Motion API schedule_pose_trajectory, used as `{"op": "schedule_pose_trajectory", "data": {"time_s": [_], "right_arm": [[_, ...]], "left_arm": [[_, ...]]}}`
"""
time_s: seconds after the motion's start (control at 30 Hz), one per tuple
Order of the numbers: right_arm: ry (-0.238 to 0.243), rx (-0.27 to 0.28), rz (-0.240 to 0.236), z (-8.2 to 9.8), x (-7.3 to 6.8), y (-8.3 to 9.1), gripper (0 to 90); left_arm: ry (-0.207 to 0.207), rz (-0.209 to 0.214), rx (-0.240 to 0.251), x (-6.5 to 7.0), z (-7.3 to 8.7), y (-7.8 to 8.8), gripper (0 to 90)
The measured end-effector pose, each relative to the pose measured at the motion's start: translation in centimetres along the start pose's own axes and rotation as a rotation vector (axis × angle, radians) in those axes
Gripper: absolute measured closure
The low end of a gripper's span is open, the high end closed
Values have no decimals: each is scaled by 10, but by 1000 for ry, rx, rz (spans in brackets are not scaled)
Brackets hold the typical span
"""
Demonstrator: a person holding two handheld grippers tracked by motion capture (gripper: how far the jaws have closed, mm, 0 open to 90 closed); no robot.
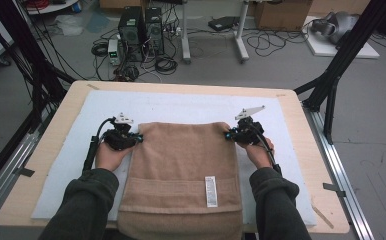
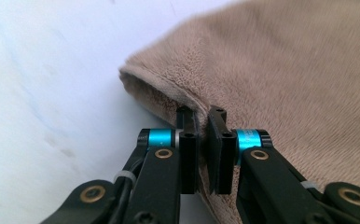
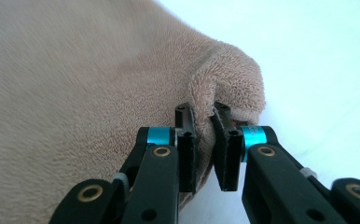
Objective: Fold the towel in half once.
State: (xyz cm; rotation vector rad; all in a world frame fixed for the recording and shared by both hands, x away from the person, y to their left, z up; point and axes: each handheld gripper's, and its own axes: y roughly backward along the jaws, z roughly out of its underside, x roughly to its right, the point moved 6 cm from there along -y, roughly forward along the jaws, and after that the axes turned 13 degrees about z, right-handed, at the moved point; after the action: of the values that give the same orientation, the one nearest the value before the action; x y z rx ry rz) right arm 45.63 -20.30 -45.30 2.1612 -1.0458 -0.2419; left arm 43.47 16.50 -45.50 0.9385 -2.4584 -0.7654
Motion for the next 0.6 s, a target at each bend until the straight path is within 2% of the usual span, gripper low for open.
{"op": "schedule_pose_trajectory", "data": {"time_s": [0.1,0.17,0.27,0.33,0.37,0.4,0.43,0.5,0.53,0.6], "right_arm": [[15,58,30,-26,6,13,818],[9,90,42,-42,13,21,818],[28,133,67,-65,24,33,817],[39,160,88,-83,34,40,812],[38,169,100,-91,40,42,766],[32,190,112,-96,46,41,665],[3,185,129,-98,52,38,556],[-66,137,102,-93,56,31,491],[-73,124,86,-88,54,27,467],[-56,87,69,-75,46,20,441]], "left_arm": [[-43,-60,74,-2,-29,14,845],[-52,-90,117,-7,-50,26,845],[-74,-110,168,-15,-83,43,845],[-88,-115,184,-20,-102,47,836],[-73,-139,164,-25,-107,45,762],[-33,-148,144,-32,-107,42,625],[5,-143,132,-37,-103,41,522],[14,-122,111,-40,-89,36,502],[8,-113,95,-39,-80,35,501],[6,-95,92,-37,-63,33,495]]}}
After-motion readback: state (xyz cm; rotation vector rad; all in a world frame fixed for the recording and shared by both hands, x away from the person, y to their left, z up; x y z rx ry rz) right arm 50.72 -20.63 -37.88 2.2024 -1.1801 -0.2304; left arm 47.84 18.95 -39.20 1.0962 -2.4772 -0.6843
